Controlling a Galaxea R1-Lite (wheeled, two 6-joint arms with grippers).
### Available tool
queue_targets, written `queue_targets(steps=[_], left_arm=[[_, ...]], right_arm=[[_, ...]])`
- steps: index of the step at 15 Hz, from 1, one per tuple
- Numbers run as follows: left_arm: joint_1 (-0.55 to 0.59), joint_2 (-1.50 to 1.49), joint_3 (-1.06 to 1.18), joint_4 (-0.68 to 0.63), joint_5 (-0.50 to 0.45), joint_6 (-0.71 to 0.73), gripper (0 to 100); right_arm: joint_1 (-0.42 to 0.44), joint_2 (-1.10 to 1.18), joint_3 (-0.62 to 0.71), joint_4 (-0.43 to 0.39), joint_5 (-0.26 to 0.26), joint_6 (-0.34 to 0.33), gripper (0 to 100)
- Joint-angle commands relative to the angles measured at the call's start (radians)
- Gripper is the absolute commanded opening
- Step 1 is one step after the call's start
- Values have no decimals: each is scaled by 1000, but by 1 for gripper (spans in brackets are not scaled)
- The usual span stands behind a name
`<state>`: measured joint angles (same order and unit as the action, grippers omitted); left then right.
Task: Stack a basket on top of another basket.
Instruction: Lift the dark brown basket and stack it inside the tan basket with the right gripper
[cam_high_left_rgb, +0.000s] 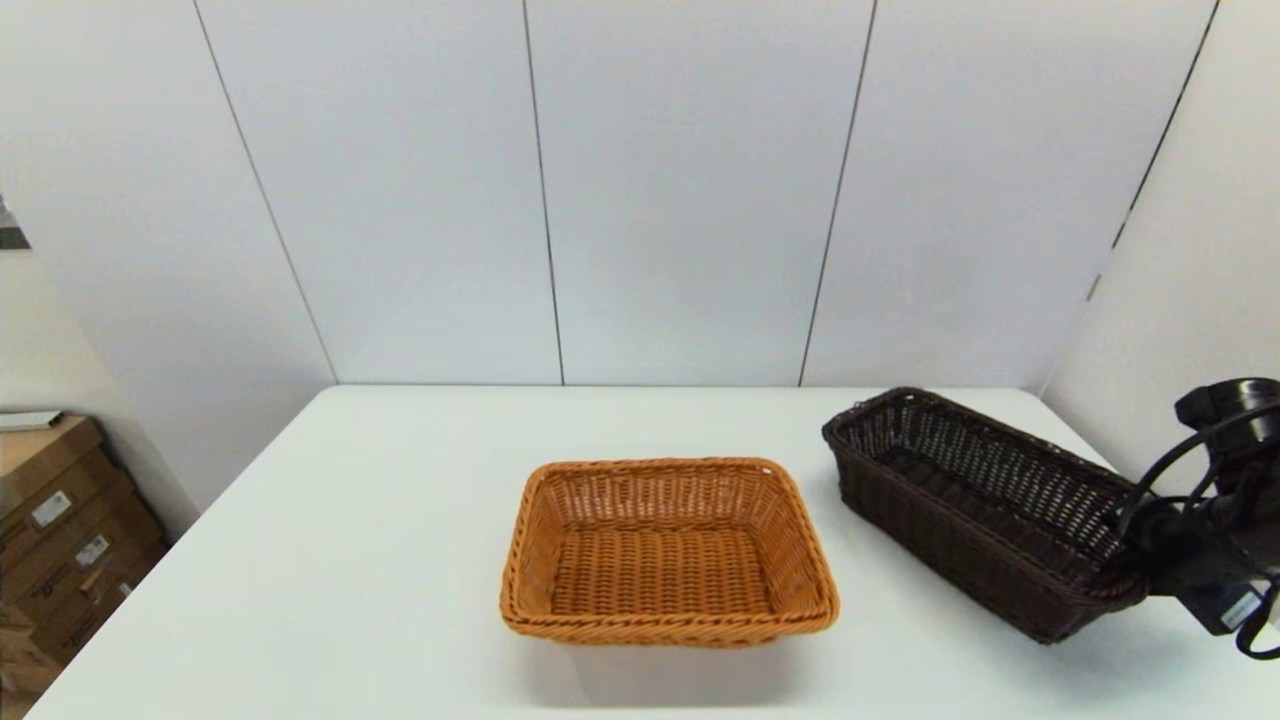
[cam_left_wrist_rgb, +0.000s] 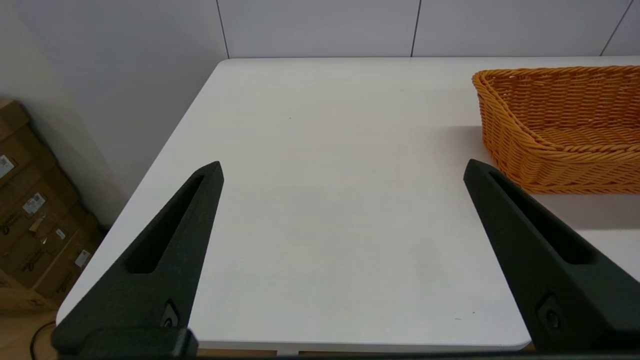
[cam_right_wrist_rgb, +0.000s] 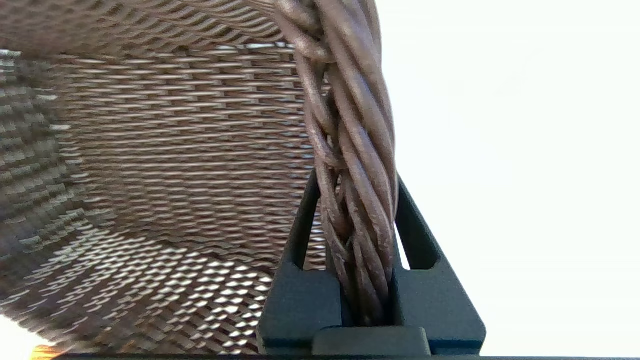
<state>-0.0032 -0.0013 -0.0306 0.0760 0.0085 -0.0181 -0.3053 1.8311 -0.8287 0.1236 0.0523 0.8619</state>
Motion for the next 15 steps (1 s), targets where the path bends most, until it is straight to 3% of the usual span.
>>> queue_targets(steps=[1,4,9,11,15], left_arm=[[0,0,0,1,1,0,100],[0,0,0,-1,1,0,100],[0,0,0,1,1,0,100],[0,0,0,1,1,0,100],[0,0,0,1,1,0,100]], right_arm=[[-55,-24,-112,91,54,5,0],[-37,-82,-231,237,106,3,0],[81,-199,-463,481,104,-18,0],[203,-231,-530,562,90,-24,0],[497,-250,-541,574,40,-24,0]])
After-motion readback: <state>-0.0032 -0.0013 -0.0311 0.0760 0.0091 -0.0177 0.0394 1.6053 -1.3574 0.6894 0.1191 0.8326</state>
